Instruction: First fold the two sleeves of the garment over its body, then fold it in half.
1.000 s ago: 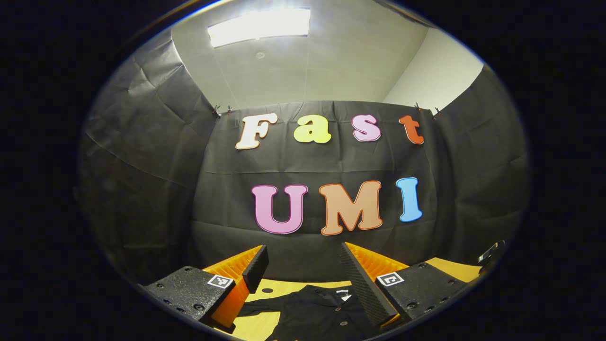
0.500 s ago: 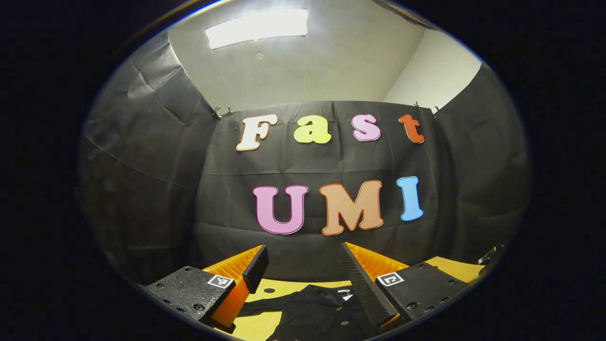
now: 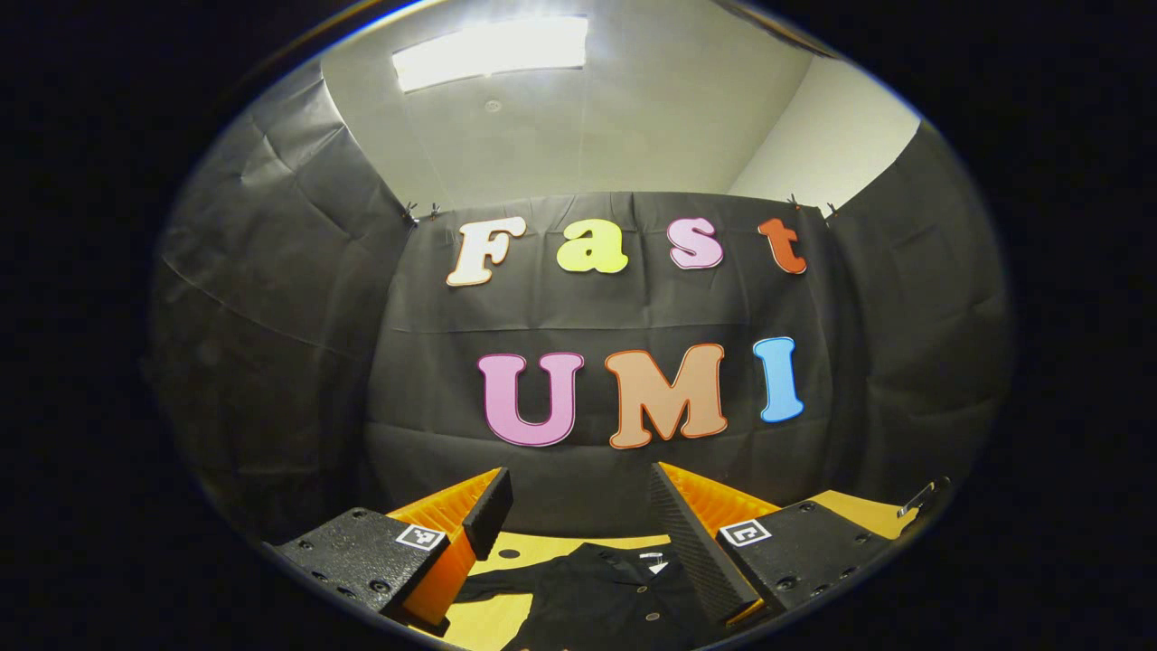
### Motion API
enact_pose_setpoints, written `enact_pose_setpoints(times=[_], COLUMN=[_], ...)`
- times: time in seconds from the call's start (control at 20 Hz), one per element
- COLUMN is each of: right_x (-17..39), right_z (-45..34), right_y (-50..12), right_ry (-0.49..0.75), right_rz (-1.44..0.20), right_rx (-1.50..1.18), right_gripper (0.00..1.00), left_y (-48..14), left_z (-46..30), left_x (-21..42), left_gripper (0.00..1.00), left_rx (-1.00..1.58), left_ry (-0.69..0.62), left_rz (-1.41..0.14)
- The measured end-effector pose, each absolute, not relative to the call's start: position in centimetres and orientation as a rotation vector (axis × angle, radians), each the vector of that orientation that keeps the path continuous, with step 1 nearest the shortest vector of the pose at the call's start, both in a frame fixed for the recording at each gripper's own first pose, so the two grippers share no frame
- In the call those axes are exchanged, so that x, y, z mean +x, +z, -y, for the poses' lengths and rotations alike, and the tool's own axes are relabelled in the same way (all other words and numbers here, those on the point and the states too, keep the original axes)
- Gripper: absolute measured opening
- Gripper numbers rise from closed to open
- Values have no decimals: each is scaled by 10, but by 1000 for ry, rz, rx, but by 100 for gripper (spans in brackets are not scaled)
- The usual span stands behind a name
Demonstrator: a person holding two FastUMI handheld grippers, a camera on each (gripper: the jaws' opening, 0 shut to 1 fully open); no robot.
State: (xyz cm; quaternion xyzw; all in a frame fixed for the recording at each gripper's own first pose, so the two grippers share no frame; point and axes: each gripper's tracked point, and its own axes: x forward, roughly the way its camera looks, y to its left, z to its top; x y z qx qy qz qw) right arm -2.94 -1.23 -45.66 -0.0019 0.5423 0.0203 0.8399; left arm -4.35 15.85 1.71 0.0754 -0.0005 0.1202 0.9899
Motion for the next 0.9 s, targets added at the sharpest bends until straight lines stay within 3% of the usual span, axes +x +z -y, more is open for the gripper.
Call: enact_pose_setpoints(times=[0.4, 0.85, 0.9], right_x=[-3, 89, 100], right_z=[8, -64, -76], right_y=[-414, -311, -301], right_ry=[41, 204, 213], right_rz=[-1097, -949, -938], right_rx=[140, 158, 162], right_gripper=[3, 3, 3], left_y=[18, 6, 4], left_z=[-163, -187, -191], left_x=[-44, -42, -38], left_gripper=[94, 97, 94], left_rx=[147, 110, 95], left_ry=[248, 270, 261], left_rz=[6, 6, 1])
